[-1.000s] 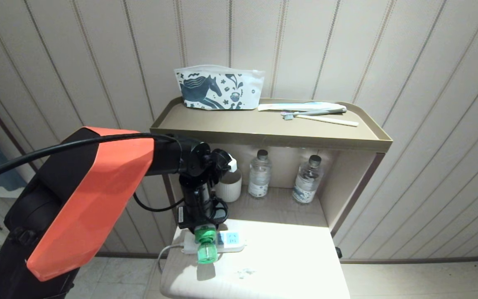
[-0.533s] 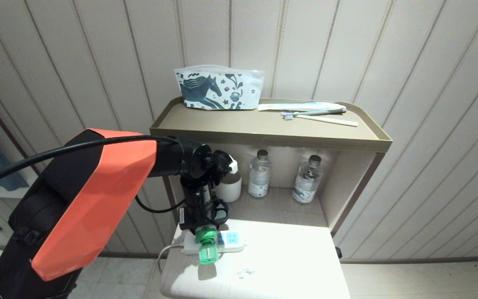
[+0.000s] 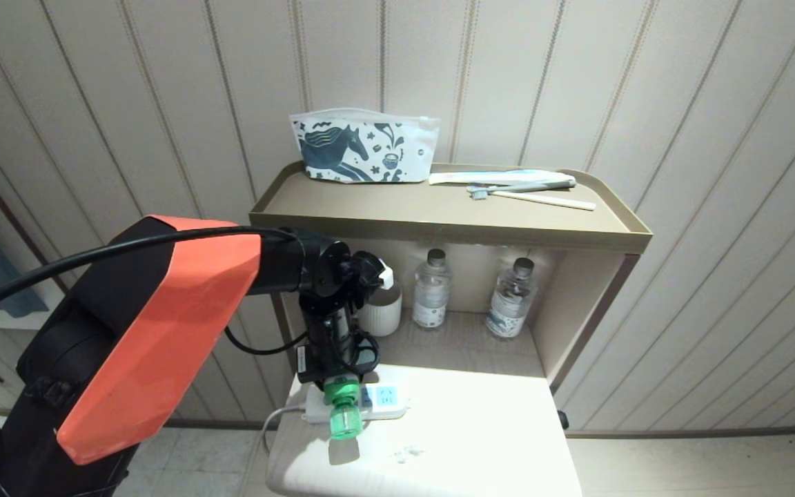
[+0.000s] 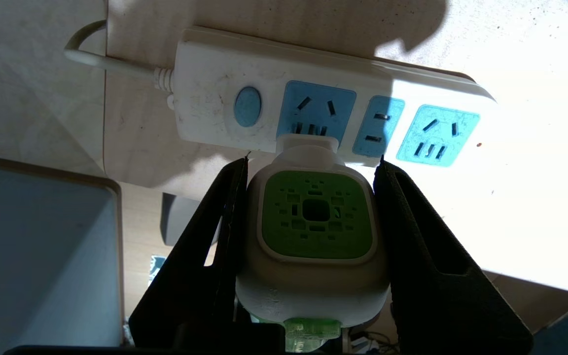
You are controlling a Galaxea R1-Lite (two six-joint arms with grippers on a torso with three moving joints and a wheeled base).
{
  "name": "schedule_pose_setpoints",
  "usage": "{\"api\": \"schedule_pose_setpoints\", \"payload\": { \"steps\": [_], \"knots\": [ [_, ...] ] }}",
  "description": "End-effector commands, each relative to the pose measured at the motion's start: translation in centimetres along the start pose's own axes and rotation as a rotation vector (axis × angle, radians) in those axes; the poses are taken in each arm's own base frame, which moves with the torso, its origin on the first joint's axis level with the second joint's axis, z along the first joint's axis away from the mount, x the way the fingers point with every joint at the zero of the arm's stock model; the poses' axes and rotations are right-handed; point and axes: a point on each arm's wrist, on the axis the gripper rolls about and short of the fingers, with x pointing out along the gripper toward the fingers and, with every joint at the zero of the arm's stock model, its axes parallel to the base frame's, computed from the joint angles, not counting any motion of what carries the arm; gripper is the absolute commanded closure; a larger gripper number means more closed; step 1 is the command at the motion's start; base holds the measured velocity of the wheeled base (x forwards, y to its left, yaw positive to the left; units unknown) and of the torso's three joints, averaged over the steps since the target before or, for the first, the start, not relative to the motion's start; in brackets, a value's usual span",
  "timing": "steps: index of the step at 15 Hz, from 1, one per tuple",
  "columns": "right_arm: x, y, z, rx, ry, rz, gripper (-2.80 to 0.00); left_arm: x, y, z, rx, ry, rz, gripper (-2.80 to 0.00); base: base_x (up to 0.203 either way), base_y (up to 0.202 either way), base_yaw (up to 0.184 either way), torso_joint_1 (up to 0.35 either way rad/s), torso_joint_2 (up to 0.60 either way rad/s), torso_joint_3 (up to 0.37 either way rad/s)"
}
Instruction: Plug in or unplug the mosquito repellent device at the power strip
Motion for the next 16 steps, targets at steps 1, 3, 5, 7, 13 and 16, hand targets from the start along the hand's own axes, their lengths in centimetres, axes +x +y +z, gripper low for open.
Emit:
{"api": "schedule_pose_setpoints", "payload": {
  "steps": [1, 3, 5, 7, 13, 16],
  "knots": [
    [0.0, 0.0, 0.0, 0.000, 0.000, 0.001, 0.00, 0.3, 0.0, 0.0, -0.004, 0.006, 0.007, 0.00, 0.000, 0.000, 0.000, 0.000, 0.00, 0.000],
    [0.0, 0.0, 0.0, 0.000, 0.000, 0.001, 0.00, 0.4, 0.0, 0.0, -0.005, 0.003, 0.003, 0.00, 0.000, 0.000, 0.000, 0.000, 0.00, 0.000],
    [0.0, 0.0, 0.0, 0.000, 0.001, 0.001, 0.00, 0.3, -0.3, -0.1, 0.001, -0.002, -0.001, 0.00, 0.000, 0.000, 0.000, 0.000, 0.00, 0.000],
    [0.0, 0.0, 0.0, 0.000, 0.000, 0.001, 0.00, 0.4, -0.4, -0.2, 0.004, 0.000, -0.002, 0.00, 0.000, 0.000, 0.000, 0.000, 0.00, 0.000],
    [0.0, 0.0, 0.0, 0.000, 0.000, 0.001, 0.00, 0.6, -0.8, -0.6, 0.017, 0.008, -0.002, 0.00, 0.000, 0.000, 0.000, 0.000, 0.00, 0.000],
    [0.0, 0.0, 0.0, 0.000, 0.000, 0.001, 0.00, 0.7, -1.0, -0.8, 0.027, 0.005, -0.007, 0.00, 0.000, 0.000, 0.000, 0.000, 0.00, 0.000]
  ]
}}
